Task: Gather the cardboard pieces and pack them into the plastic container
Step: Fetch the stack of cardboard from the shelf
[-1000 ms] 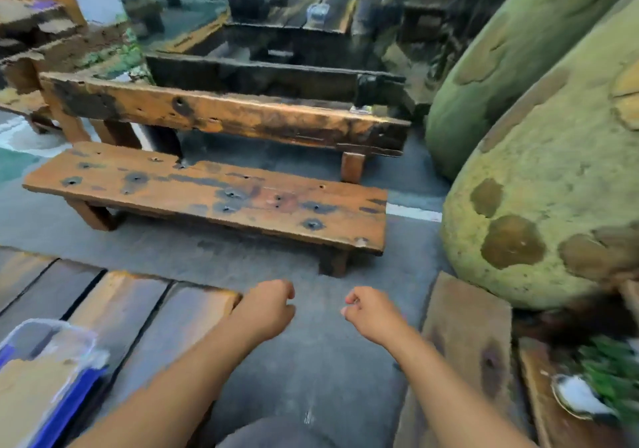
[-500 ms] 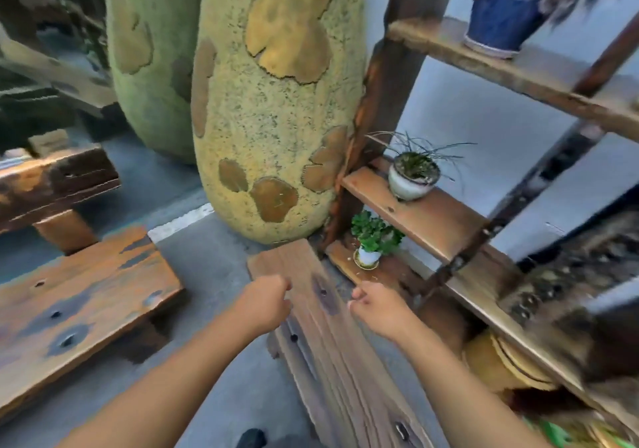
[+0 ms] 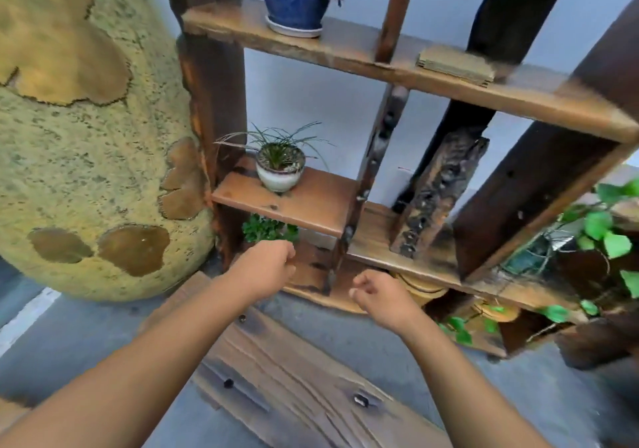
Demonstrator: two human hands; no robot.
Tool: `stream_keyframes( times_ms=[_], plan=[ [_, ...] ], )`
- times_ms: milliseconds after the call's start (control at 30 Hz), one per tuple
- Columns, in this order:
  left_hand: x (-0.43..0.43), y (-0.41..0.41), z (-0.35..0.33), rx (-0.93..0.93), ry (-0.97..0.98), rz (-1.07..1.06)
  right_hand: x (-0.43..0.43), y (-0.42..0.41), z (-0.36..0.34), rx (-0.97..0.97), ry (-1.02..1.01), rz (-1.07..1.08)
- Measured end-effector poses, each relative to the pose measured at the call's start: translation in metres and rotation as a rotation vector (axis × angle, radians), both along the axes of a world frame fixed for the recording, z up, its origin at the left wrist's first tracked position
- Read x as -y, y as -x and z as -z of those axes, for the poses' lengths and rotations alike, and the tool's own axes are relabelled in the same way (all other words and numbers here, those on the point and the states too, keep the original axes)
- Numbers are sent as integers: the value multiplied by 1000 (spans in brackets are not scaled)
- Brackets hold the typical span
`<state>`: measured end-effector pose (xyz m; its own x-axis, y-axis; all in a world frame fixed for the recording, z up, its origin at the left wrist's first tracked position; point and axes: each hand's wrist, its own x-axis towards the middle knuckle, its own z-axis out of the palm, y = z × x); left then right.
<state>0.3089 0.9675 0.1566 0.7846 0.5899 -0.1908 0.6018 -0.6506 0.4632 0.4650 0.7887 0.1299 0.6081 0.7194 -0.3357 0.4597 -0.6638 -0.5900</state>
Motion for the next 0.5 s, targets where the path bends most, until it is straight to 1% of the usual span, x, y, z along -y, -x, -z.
stream_keyframes(
  times_ms=[100,167,300,367,500],
  plan=[
    [3,-40,-15,26,-52,58,11,-32,-14,36,-81,42],
    [10,-64,-23,48,-92,72,18,-56,-24,57,-140,59],
    [19,-112,-46,60,-162,69,29,-108,-54,96,-195,51],
    [21,-137,-67,94,-197,68,30,-135,-74,100,-239,67],
    [21,-182,-114,163,-289,92,31,-174,-109,168,-298,97]
  ],
)
